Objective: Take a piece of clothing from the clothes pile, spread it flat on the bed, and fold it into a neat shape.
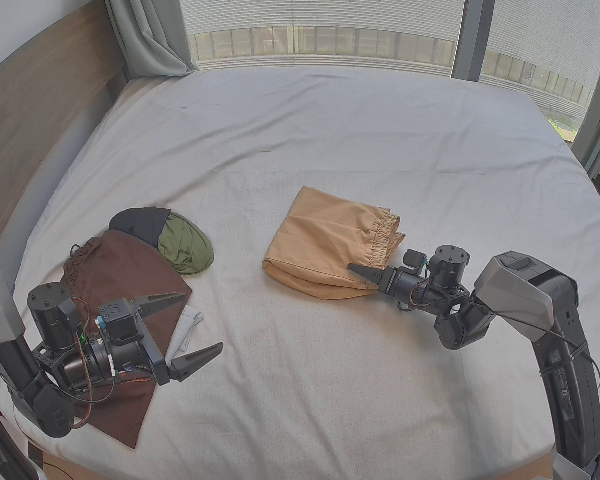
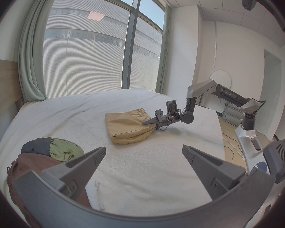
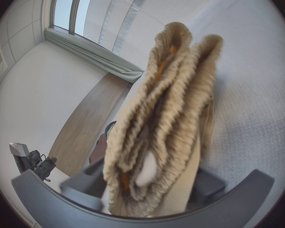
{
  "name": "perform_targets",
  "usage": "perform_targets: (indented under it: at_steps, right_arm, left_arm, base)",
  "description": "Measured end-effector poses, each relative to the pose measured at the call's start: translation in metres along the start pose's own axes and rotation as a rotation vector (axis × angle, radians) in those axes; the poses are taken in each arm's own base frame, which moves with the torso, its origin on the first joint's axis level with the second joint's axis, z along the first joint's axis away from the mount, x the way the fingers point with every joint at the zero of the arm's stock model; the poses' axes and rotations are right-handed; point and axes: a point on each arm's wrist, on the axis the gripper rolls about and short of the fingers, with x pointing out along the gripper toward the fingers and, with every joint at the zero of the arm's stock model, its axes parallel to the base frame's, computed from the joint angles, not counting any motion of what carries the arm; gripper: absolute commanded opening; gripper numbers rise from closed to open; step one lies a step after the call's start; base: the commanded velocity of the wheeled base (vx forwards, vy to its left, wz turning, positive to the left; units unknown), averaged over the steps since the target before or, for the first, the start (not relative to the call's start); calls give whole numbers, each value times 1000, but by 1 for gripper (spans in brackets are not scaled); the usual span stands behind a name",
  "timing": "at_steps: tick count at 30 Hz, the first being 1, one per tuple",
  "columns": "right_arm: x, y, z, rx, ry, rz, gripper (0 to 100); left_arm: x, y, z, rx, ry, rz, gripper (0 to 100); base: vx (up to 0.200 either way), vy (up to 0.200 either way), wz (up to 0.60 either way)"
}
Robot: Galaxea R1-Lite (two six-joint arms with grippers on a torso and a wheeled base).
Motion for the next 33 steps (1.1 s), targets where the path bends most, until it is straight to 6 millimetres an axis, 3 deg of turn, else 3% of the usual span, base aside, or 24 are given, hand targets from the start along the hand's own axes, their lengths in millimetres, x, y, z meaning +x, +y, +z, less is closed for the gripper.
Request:
perform_targets:
  at_steps: [8, 23, 33]
  right_arm:
    - [-12, 7, 5, 23, 12, -21, 100]
    - [-60, 41, 52, 7, -52, -59, 100]
    - [-56, 70, 69, -39, -81, -2, 100]
  left_arm:
    - [1, 1, 1, 4, -6, -1, 100]
    - [2, 4, 8, 15, -34, 10, 100]
    - [2, 4, 12, 19, -49, 9, 100]
  base:
    - [0, 0, 0]
    - [0, 0, 0]
    - [0, 0, 0]
